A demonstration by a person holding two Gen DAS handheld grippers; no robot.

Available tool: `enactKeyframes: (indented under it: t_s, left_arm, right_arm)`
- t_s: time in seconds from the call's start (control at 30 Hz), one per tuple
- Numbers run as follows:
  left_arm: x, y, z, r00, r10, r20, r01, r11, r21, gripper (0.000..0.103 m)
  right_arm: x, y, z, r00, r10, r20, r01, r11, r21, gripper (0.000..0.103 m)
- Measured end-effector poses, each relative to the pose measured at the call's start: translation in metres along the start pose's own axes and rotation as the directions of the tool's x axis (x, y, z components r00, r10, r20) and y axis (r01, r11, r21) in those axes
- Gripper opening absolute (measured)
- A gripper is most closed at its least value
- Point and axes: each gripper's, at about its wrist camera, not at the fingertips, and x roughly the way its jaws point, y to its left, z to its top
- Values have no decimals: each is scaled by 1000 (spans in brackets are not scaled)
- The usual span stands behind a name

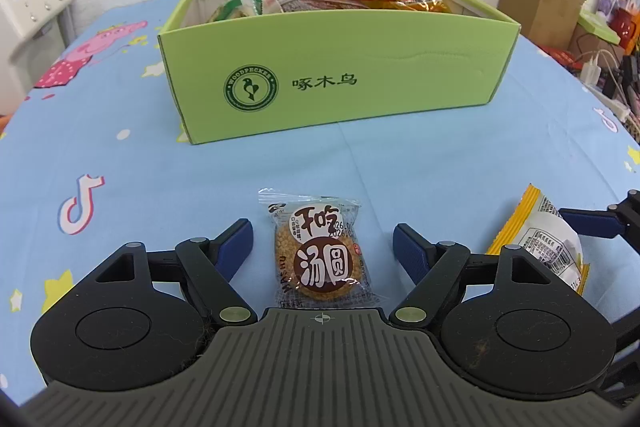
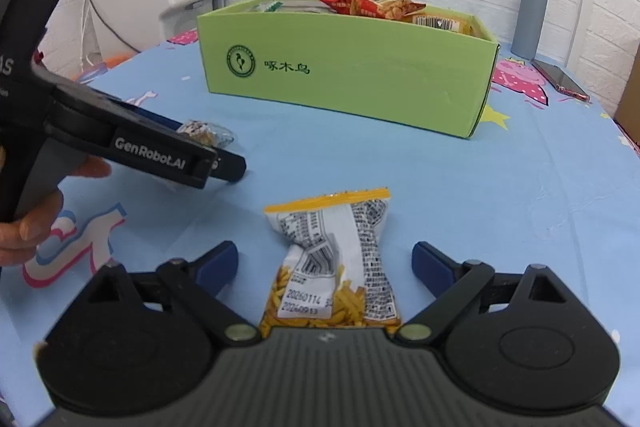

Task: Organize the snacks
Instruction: 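Grasp the round pastry with left while right grasps the yellow-edged pack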

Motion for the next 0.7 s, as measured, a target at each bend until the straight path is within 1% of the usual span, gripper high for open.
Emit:
enactKeyframes:
  t_s: [0.03,0.1,0.17,0.23,0.27,0.3,0.33,0.37,0.4,0.43,0.47,0.53,0.57,0.63,0.67,0.7]
  left_arm:
    - [0,0,0,1000,1,1,-1,1000,1,67]
    - [0,-2,-1,1000,7,4,-8,1000,12,67]
    - [1,-4,-2,1000,18,11,-18,999,26,67]
    - [1,-6,-3,1000,27,17,-27,999,35,67]
    - [1,-5,-3,1000,26,18,-26,999,33,66]
    - [1,-5,-3,999,27,22,-27,999,34,62]
    - [0,-4,-3,999,24,27,-25,999,36,49]
    - [-1,-4,-2,999,20,35,-22,999,42,38]
    - [-2,-3,-1,999,12,33,-13,999,45,22]
    - [-2,-2,0,1000,8,26,-9,999,45,20]
    - [-2,-2,1,1000,5,21,-6,999,46,19]
    - [-6,1,0,1000,-16,4,15,999,30,18]
    - [-10,4,-1,999,-43,-7,43,999,10,18]
    - [-19,12,-5,991,-129,-26,128,991,-37,18]
    - [-23,15,-6,987,-161,-31,159,986,-54,18]
    - [-26,16,-7,984,-177,-34,175,983,-61,18]
  right_arm:
    - [-7,2,-1,999,5,32,-4,1000,-14,93]
    - [-9,3,-1,999,5,46,-4,1000,-13,93]
    - [-8,2,-2,999,13,49,-13,1000,-7,92]
    - [1,-5,-4,1000,6,20,-6,1000,12,91]
    - [0,-5,-5,1000,8,25,-8,1000,3,91]
    - [-2,-6,-6,1000,16,26,-16,1000,7,91]
    - [-5,-6,-7,999,23,30,-23,1000,4,84]
    - [-8,-7,-8,999,37,35,-37,999,6,73]
    - [-11,-9,-8,998,44,37,-44,999,14,68]
    - [-13,-11,-8,998,47,36,-48,999,24,60]
    - [-14,-14,-8,998,57,35,-59,998,38,56]
    - [-18,-19,-9,995,89,39,-92,992,81,53]
    - [-21,-21,-10,994,101,43,-105,990,98,53]
    - [-24,-21,-11,993,108,54,-114,987,113,53]
    - [-33,-23,-11,989,121,85,-133,980,146,53]
    - [-36,-24,-9,986,133,99,-147,977,157,53]
